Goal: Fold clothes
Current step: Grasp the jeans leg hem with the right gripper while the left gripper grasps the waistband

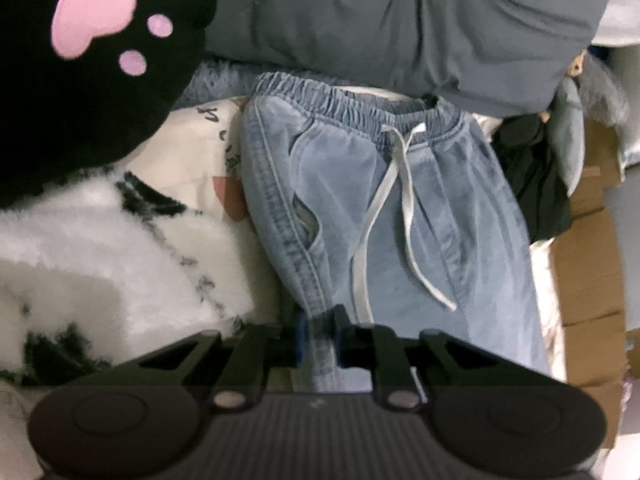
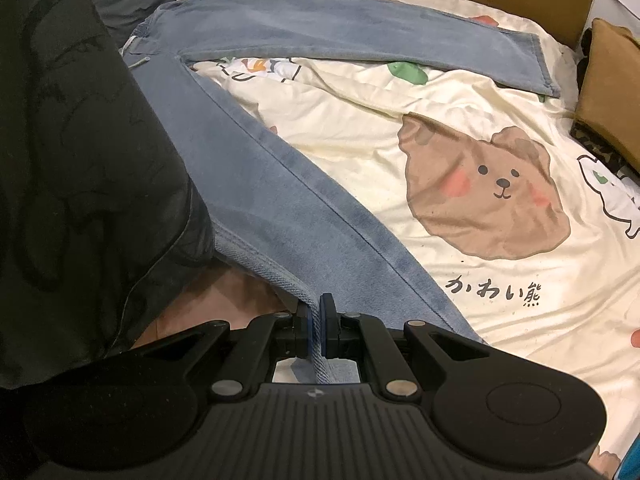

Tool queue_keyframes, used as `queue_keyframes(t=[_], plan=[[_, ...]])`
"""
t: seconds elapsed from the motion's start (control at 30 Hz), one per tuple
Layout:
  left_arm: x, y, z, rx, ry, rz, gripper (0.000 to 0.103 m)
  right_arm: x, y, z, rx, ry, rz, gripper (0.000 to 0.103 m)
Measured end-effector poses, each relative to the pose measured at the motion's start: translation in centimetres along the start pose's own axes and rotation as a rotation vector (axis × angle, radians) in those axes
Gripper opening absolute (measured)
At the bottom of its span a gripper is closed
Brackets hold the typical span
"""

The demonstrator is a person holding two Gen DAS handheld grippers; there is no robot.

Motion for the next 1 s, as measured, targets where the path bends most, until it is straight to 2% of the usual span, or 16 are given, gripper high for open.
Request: queue_keyframes(t=[0.2, 0.33, 0.7, 1.0], plan=[[0.6, -1.3, -1.0, -0.025, -0.001, -0.004, 0.012, 0.6, -1.2, 0.2, -0.015, 0.003, -0.018, 0.001], [1.1, -2.1, -2.4, -0.024, 0.034, -0.005, 0.012, 0.8, -2.4, 0.4, -0.023, -0.007, -0.034, 0.001], [3.2, -3.3, -9.5, -0.02, 0.11, -0.025, 0.01, 3.4, -5.2, -1.5, -0.047, 0.05, -0.174, 0.001], [4.5, -3.6, -13.6, -0.001, 0.154, -0.064, 0.009, 5.9, -5.9, -2.9, -0.051, 0.077, -0.233, 0.001]])
Point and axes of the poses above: each gripper's, at about its wrist camera, not at the fingertips, and y roughly the way its jaws point, z to its left, x to its top, the point moved 7 cm from there along y, roughly the way its jaws point, and after that the axes turned 5 degrees about y, right-handed, at the moved point
